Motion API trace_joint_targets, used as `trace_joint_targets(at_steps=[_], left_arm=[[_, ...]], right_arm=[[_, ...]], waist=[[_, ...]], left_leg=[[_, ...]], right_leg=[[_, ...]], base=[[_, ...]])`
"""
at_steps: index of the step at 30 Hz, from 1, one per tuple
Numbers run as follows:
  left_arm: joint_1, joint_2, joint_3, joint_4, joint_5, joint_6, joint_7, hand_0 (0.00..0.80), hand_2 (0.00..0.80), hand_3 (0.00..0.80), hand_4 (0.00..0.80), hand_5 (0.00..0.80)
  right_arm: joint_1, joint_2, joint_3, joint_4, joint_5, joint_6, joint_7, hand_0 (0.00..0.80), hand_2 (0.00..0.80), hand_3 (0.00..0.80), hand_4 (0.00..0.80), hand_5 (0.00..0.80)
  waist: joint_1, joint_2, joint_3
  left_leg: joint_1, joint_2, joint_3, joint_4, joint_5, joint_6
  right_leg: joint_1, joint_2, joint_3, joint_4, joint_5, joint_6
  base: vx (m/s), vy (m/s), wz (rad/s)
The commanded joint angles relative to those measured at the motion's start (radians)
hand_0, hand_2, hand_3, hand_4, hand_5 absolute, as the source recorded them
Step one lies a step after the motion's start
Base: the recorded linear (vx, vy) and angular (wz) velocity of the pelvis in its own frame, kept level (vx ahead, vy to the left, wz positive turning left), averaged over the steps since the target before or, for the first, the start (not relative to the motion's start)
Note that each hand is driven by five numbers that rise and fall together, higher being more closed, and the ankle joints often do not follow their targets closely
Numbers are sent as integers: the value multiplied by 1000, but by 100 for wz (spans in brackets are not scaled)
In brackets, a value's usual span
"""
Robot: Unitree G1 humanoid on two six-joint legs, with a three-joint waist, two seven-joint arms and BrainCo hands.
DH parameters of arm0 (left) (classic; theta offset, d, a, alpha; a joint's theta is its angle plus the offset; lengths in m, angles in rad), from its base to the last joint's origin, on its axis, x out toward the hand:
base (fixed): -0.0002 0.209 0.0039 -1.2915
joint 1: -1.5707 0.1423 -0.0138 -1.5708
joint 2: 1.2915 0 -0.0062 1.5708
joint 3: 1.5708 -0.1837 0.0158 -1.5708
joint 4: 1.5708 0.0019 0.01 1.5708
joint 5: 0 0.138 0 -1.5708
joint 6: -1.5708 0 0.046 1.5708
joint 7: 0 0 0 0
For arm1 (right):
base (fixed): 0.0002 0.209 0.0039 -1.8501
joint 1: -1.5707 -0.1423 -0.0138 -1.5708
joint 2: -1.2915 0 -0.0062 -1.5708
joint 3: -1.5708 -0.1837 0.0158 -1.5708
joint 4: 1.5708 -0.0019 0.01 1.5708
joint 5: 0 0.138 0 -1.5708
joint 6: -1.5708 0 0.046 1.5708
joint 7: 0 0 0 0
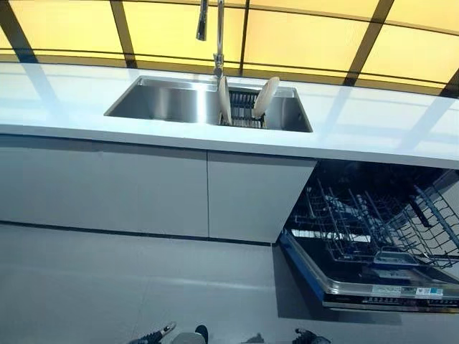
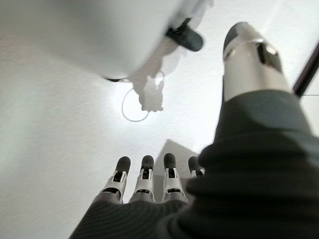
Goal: Take plates into dishwasher
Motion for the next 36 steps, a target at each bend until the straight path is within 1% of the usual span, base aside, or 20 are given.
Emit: trace_joint_targets(at_steps=[1, 2, 3, 4, 5, 8, 9, 10, 11, 12, 14, 17, 20, 23, 26, 29, 30, 32, 33, 36], left_arm=[[18, -34, -27, 23, 96, 9, -23, 0, 0, 0, 0, 0], [14, -32, -48, 24, 100, 4, -16, 0, 0, 0, 0, 0], [10, -29, -62, 23, 103, 4, -17, 0, 0, 0, 0, 0], [4, -23, -72, 19, 106, 9, -21, 0, 0, 0, 0, 0], [-10, -13, -83, 15, 114, 16, -20, 0, 0, 0, 0, 0], [-34, 0, -85, 11, 97, 20, -13, 0, 0, 0, 0, 0], [-41, 2, -86, 15, 110, 21, -26, 0, 0, 0, 0, 0], [-43, 0, -81, 21, 129, 21, -31, 0, 0, 0, 0, 0], [-44, -1, -77, 25, 136, 21, -31, 0, 0, 0, 0, 0], [-45, 0, -72, 31, 132, 21, -30, 0, 0, 0, 0, 0], [-31, -3, -63, 32, 135, 29, -39, 0, 0, 0, 0, 0], [15, -21, -33, 36, 155, 33, -22, 0, 0, 0, 0, 0], [33, -21, -33, 27, 188, 27, -63, 0, 0, 0, 0, 0], [27, -18, -86, 9, 280, 23, -70, 0, 0, 0, 0, 0], [8, 46, -137, -29, 300, 55, -83, 0, 0, 0, 0, 0], [4, 85, -133, -42, 292, 74, -82, 0, 0, 0, 0, 0], [6, 100, -113, -33, 300, 68, -91, 0, 0, 0, 0, 0], [7, 110, -91, -17, 313, 59, -107, 0, 0, 0, 0, 0], [13, 111, -73, -2, 320, 48, -115, 0, 0, 0, 0, 0], [31, 104, -64, 12, 330, 26, -121, 0, 0, 0, 0, 0]], right_arm=[[29, -60, -35, -38, -13, 9, -15, 0, 0, 0, 0, 0], [29, -65, -45, -40, -3, 5, -25, 0, 0, 0, 0, 0], [32, -69, -48, -43, 15, 1, -35, 0, 0, 0, 0, 0], [37, -74, -48, -52, 31, 1, -43, 0, 0, 0, 0, 0], [43, -84, -41, -65, 56, -5, -51, 0, 0, 0, 0, 0], [37, -99, -20, -58, 104, -31, -62, 0, 0, 0, 0, 0], [34, -105, -21, -48, 115, -40, -64, 0, 0, 0, 0, 0], [34, -107, -29, -40, 126, -50, -65, 0, 0, 0, 0, 0], [31, -108, -38, -33, 132, -58, -66, 0, 0, 0, 0, 0], [20, -114, -54, -27, 140, -60, -63, 0, 0, 0, 0, 0], [3, -116, -64, -25, 142, -52, -68, 0, 0, 0, 0, 0], [5, -112, -56, -45, 99, -38, -75, 0, 0, 0, 0, 0], [8, -118, -25, -80, 67, -84, 31, 0, 0, 0, 0, 0], [-14, -142, 48, -141, -39, -94, 272, 0, 0, 0, 0, 0], [-86, -212, 207, -374, -61, -62, 557, 0, 0, 0, 0, 0], [-183, -303, 267, -711, 90, 53, 704, 0, 0, 0, 0, 0], [-229, -362, 284, -947, 257, 158, 745, 0, 0, 0, 0, 0], [-259, -408, 273, -1120, 440, 192, 748, 0, 0, 0, 0, 0], [-278, -430, 216, -1266, 556, 244, 748, 0, 0, 0, 0, 0], [-311, -457, 88, -1346, 735, 231, 695, 0, 0, 0, 0, 0]], waist=[[4, 17, -37], [-13, 31, -37], [-31, 42, -32], [-53, 55, -21], [-90, 63, 3], [-132, 72, 43], [-146, 58, 45], [-160, 56, 53], [-168, 53, 51], [-176, 60, 54], [-173, 49, 51], [-169, 35, 29], [-162, 23, 15], [-146, 9, 2], [-123, -11, 20], [-118, -28, 36], [-123, -34, 39], [-130, -37, 38], [-138, -37, 34], [-145, -36, 25]], left_leg=[[-191, -4, -40, 101, 13, 42], [-147, -21, -68, 68, 0, 62], [-119, -27, -83, 51, -7, 72], [-87, -29, -98, 37, -11, 80], [-30, -41, -115, 15, -18, 85], [90, -50, -131, -38, -33, 69], [124, -70, -169, -57, -47, 56], [162, -76, -204, -66, -67, 48], [170, -82, -220, -67, -75, 47], [185, -81, -239, -52, -98, 49], [202, -91, -263, 10, -165, 61], [254, -61, -240, 37, -193, 47], [306, -37, -225, -7, -206, 38], [307, -25, -239, -54, -197, 32], [287, -5, -235, -68, -182, 20], [280, 3, -236, -69, -177, 14], [277, 5, -229, -70, -174, 10], [277, 5, -223, -74, -172, 6], [277, 3, -215, -80, -169, 5], [281, 1, -204, -92, -168, 7]], right_leg=[[71, -101, -21, 174, 300, 83], [-24, -115, 4, 333, 395, 84], [-87, -103, 24, 408, 415, 79], [-173, -67, 47, 503, 422, 70], [-319, -36, 38, 546, 444, 57], [-465, -47, -70, 306, 421, 34], [-482, -43, -90, 89, 450, 47], [-481, -33, -88, -88, 488, 66], [-498, -30, -73, -164, 507, 79], [-533, -14, -42, -196, 498, 90], [-494, -13, -35, -177, 484, 70], [-451, 8, -27, -84, 451, 56], [-424, 12, -36, -58, 450, 54], [-407, 22, -30, -81, 442, 51], [-441, 7, -51, -54, 443, 67], [-462, -7, -56, -40, 452, 81], [-470, -12, -57, -36, 454, 85], [-475, -15, -55, -33, 454, 89], [-478, -18, -52, -34, 455, 93], [-477, -22, -52, -38, 455, 103]], base=[[241, 210, -11], [271, 232, -21], [269, 244, -21], [261, 215, 14], [234, 177, 63], [327, -64, 68], [517, -295, 26], [521, -293, 34], [470, -239, 62], [392, -194, 69], [377, -199, 64], [349, -199, 43], [257, -172, 29], [118, -152, 11], [27, -133, -8], [30, -78, 5], [47, -14, -7], [59, 11, -6], [83, 25, 1], [119, 7, 6]])
